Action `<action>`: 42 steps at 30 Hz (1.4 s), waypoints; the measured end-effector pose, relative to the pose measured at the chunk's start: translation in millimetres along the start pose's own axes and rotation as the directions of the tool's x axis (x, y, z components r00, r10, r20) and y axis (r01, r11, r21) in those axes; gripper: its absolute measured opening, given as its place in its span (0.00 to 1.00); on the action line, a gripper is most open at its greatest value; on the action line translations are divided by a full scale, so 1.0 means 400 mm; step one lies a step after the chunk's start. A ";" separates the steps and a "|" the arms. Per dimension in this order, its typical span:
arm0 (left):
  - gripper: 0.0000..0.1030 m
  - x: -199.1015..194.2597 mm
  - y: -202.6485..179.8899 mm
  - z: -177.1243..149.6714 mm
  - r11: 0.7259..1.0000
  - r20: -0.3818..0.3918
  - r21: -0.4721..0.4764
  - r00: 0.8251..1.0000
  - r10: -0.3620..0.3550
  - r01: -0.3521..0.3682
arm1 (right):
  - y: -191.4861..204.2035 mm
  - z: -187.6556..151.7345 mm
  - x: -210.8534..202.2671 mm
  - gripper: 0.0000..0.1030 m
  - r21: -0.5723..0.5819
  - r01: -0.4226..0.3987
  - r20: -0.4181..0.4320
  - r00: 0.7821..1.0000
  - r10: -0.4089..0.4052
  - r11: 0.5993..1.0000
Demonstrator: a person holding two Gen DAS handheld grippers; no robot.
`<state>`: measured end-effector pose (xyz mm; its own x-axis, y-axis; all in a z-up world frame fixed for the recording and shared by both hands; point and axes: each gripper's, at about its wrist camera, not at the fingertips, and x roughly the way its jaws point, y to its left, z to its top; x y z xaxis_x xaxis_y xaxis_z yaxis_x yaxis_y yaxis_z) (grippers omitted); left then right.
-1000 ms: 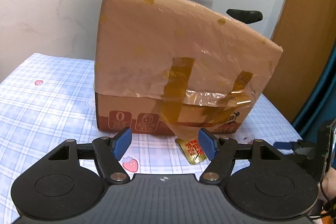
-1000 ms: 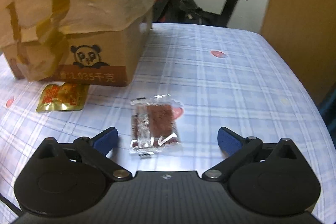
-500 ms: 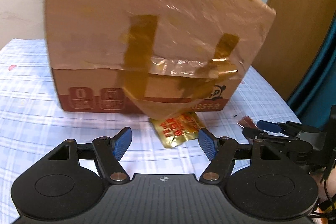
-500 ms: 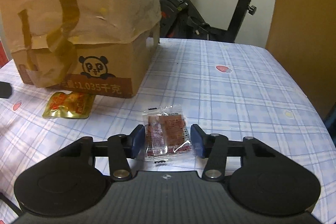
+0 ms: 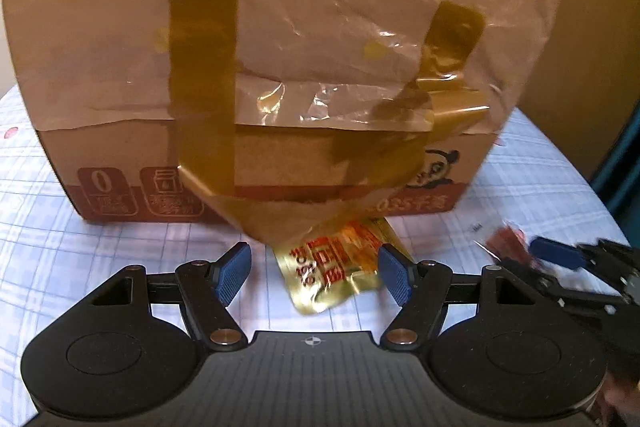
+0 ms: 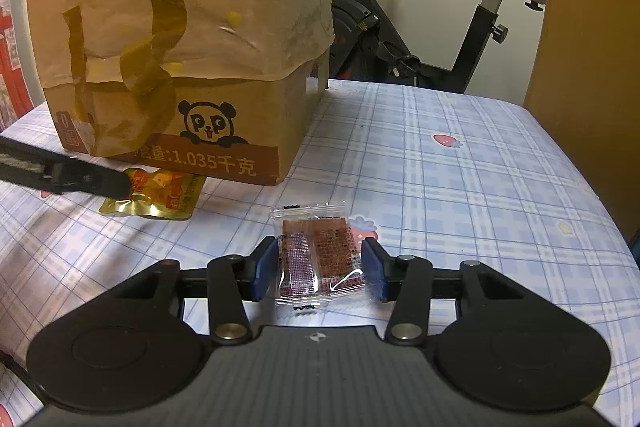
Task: Organize snacks
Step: 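Grasp the brown jerky packet with right tool while left grasps the gold packet, then lift both packets over the box and release them inside with both tools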
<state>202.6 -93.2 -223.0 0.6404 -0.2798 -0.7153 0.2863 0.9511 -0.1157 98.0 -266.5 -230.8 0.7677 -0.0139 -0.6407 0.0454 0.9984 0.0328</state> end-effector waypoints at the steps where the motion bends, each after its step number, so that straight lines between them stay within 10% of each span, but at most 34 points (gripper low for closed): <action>1: 0.70 0.011 -0.004 0.002 1.000 -0.001 -0.003 1.000 0.008 -0.008 | -0.002 0.000 -0.001 0.48 0.002 -0.003 0.001 1.000 0.003 1.000; 9: 0.69 0.072 -0.073 -0.002 0.992 0.019 0.071 0.995 0.099 -0.100 | 0.008 -0.003 -0.002 0.47 -0.019 -0.030 0.006 1.000 0.031 0.999; 28: 0.24 -0.026 -0.013 -0.092 0.992 0.000 0.112 0.998 -0.065 0.065 | -0.001 -0.003 -0.001 0.47 0.003 -0.047 0.010 0.999 0.047 0.999; 42: 0.21 -0.130 0.023 -0.084 0.991 0.073 0.075 0.991 -0.115 0.110 | -0.009 -0.009 -0.019 0.43 0.024 -0.109 0.043 0.993 0.108 0.994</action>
<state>147.8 -65.6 -210.1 0.6537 -0.3964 -0.6447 0.4078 0.9021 -0.1412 89.7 -269.6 -229.0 0.7947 0.0916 -0.6000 -0.0229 0.9924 0.1212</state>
